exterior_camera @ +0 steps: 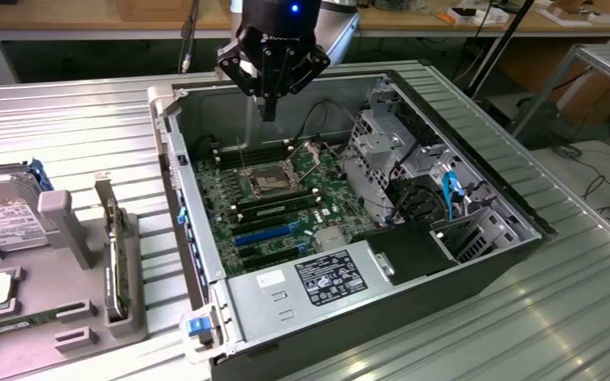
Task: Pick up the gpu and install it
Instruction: 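Reach for the gpu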
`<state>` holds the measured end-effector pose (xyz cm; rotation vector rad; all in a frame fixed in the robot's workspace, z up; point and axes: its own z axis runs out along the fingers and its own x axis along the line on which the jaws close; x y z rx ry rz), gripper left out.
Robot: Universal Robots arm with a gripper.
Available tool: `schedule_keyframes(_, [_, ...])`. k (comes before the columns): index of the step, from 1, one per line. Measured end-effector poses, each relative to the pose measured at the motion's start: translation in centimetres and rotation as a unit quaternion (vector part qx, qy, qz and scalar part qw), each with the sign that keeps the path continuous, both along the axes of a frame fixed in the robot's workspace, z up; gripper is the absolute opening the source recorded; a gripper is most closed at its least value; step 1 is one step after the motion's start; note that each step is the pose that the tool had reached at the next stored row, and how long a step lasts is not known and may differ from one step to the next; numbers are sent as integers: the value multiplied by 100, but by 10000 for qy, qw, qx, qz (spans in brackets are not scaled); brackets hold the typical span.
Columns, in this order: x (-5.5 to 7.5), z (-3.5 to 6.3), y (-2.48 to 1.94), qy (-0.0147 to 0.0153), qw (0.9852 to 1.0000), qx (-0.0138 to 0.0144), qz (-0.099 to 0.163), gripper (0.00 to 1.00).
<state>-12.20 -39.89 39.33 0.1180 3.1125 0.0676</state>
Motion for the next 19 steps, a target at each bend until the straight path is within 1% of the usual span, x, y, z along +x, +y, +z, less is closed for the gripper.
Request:
schedule_keyframes(2, [0, 0, 0, 0, 10000, 0, 0, 11])
schedule_keyframes(19, [-188, 0, 0, 0, 10000, 0, 0, 11])
